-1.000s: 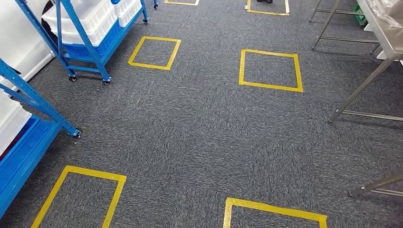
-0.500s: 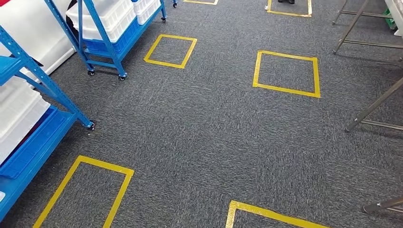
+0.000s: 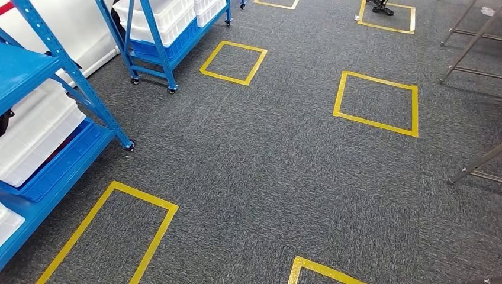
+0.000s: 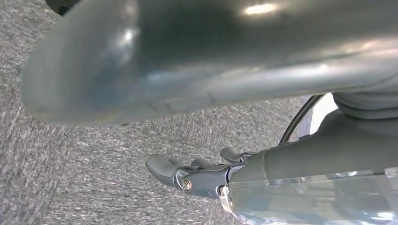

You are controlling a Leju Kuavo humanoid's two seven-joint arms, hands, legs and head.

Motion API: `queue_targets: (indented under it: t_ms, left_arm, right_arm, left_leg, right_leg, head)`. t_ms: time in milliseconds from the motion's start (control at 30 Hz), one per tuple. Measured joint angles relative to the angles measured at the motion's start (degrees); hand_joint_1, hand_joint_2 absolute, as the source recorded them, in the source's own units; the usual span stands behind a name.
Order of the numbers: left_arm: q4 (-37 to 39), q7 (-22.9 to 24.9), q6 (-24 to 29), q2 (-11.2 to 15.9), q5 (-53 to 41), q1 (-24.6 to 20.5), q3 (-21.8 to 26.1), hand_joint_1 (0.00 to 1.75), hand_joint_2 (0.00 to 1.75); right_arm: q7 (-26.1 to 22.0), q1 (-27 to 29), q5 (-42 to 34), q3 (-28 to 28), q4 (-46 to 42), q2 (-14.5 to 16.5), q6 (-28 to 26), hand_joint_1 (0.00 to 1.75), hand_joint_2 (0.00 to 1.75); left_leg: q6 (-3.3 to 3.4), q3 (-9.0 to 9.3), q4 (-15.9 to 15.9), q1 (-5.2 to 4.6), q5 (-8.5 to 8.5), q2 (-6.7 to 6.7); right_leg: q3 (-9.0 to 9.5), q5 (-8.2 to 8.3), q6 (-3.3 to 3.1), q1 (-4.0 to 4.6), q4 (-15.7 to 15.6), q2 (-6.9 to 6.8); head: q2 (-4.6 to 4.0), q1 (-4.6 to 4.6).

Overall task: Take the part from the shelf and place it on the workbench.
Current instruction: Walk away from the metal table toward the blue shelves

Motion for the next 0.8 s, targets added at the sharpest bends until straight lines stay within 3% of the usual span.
queue_targets:
  t_ms: [67, 100, 133, 233, 300, 367, 400, 433, 467, 533, 600, 633, 700, 767, 800]
  left_arm:
    - [0.0, 0.0, 0.0, -0.1, 0.0, -0.1, 0.0, 0.0, 0.0]
    - [0.0, -0.1, 0.0, -0.1, 0.0, -0.1, 0.0, 0.0, 0.0]
    - [0.0, -0.1, 0.0, -0.1, 0.0, -0.1, 0.0, 0.0, 0.0]
    - [0.0, -0.2, 0.0, -0.1, 0.0, 0.0, 0.0, 0.0, 0.0]
    - [0.0, -0.2, 0.0, -0.1, -0.1, -0.1, 0.0, 0.0, 0.0]
    - [0.0, -0.1, 0.0, -0.1, -0.2, -0.1, 0.0, 0.0, 0.0]
    - [0.0, -0.1, 0.0, -0.1, -0.2, -0.1, 0.0, 0.0, 0.0]
    - [0.0, -0.1, 0.0, -0.1, -0.2, 0.0, 0.0, 0.0, 0.0]
    - [0.0, -0.1, 0.0, -0.1, -0.3, 0.0, 0.0, 0.0, 0.0]
    - [0.0, 0.0, 0.0, -0.1, -0.3, 0.0, 0.0, 0.0, 0.0]
    - [0.0, 0.0, 0.0, -0.1, -0.4, -0.1, 0.0, 0.0, 0.0]
    - [0.0, 0.0, 0.0, -0.1, -0.4, -0.1, 0.0, 0.0, 0.0]
    - [0.0, 0.0, 0.0, -0.1, -0.6, -0.1, 0.0, 0.0, 0.0]
    - [0.0, 0.0, 0.0, -0.2, -0.7, 0.0, 0.0, 0.0, 0.0]
    - [0.0, 0.0, 0.0, -0.2, -0.8, -0.1, 0.0, 0.0, 0.0]
  right_arm:
    - [0.0, 0.1, 0.0, -0.1, 0.0, -0.1, 0.0, 0.0, 0.0]
    - [0.0, 0.0, 0.0, -0.1, 0.0, -0.1, 0.0, 0.0, 0.0]
    - [0.0, 0.0, 0.0, -0.1, 0.1, -0.1, 0.0, 0.0, 0.0]
    - [0.0, -0.1, 0.2, -0.2, 0.1, -0.1, 0.1, 0.0, 0.0]
    - [0.0, 0.0, 0.3, -0.2, 0.1, -0.1, 0.1, 0.0, 0.0]
    - [0.0, 0.1, 0.3, -0.3, 0.1, -0.2, 0.1, 0.0, 0.0]
    - [0.0, 0.2, 0.4, -0.4, 0.1, -0.2, 0.1, 0.0, 0.0]
    - [0.0, 0.2, 0.4, -0.4, 0.1, -0.2, 0.1, 0.0, 0.0]
    - [0.0, 0.2, 0.4, -0.4, 0.1, -0.2, 0.1, 0.0, 0.0]
    - [0.0, 0.1, 0.4, -0.4, 0.1, -0.2, 0.1, 0.0, 0.0]
    - [-0.1, 0.1, 0.5, -0.4, 0.1, -0.1, 0.2, 0.0, 0.0]
    - [-0.1, 0.0, 0.5, -0.4, 0.1, -0.1, 0.2, 0.0, 0.0]
    - [-0.1, -0.1, 0.5, -0.4, 0.1, -0.1, 0.3, 0.0, 0.0]
    - [-0.2, -0.2, 0.5, -0.4, 0.1, -0.1, 0.3, 0.0, 0.0]
    - [-0.2, -0.1, 0.5, -0.4, 0.1, -0.1, 0.3, 0.0, 0.0]
  left_leg:
    - [-0.7, -0.35, 0.8, 0.07, -0.46, -0.93]
    - [-1.07, -0.62, 1.1, 0.07, -0.64, -1.22]
    - [-1.43, -0.87, 1.3, 0.03, -0.73, -1.44]
    - [-2.3, -1.16, 1.8, 0.14, -1.18, -1.4]
    - [-2.76, -2.93, 5.9, 0.26, -3.8, 0.13]
    - [-3.12, -6.63, 13.7, 0.36, -7.7, 1.38]
    - [-3.19, -8.1, 16.8, 0.38, -8.74, 1.56]
    - [-3.16, -8.68, 18.1, 0.38, -8.71, 1.66]
    - [-3.05, -8.08, 16.9, 0.37, -7.53, 1.77]
    - [-2.51, -4.1, 9.0, 0.22, -3.63, 2.75]
    - [-1.81, -1.01, 2.6, -0.21, -1.46, 4.06]
    - [-1.49, -0.57, 1.4, -0.47, -1.33, 4.39]
    - [-0.89, -0.45, 0.9, -0.66, -1.06, 3.7]
    - [-0.23, 0.12, -0.1, -0.45, -0.35, 3.02]
    - [0.07, 0.37, -0.5, -0.28, 0.01, 2.7]
  right_leg:
    - [3.18, 2.89, -0.04, -0.32, -7.0, 1.42]
    - [3.92, 3.32, -0.26, -0.33, -8.8, 1.92]
    - [4.02, 3.11, -0.61, -0.23, -9.2, 2.21]
    - [4.06, 3.34, -1.87, -0.09, -9.5, 1.07]
    - [4.12, 3.43, -2.59, -0.07, -9.7, 0.1]
    - [4.06, 3.34, -2.92, 0.21, -9.7, -0.9]
    - [4.05, 3.3, -2.98, 0.36, -9.7, -1.4]
    - [4.07, 3.26, -3.02, 0.47, -9.7, -1.88]
    - [4.14, 3.23, -3.03, 0.56, -9.7, -2.3]
    - [4.38, 3.12, -2.98, 0.67, -9.7, -3.01]
    - [4.54, 3.01, -2.58, 0.76, -9.7, -3.57]
    - [4.57, 3.0, -2.29, 0.73, -9.7, -3.8]
    - [4.73, 3.0, -1.59, 0.62, -9.8, -4.22]
    - [4.48, 1.96, -1.03, 0.5, -8.6, -3.29]
    - [3.55, 0.52, -0.84, 0.48, -6.5, -2.34]
  head:
    - [0.01, 0.03]
    - [0.01, 0.03]
    - [0.01, 0.03]
    - [0.01, 0.01]
    - [0.0, -0.04]
    - [0.0, -0.07]
    - [0.0, -0.07]
    - [0.0, -0.06]
    - [0.0, -0.06]
    - [0.0, -0.05]
    - [0.0, -0.03]
    - [0.0, -0.01]
    - [0.01, -0.02]
    - [0.01, 0.04]
    - [0.01, 0.11]
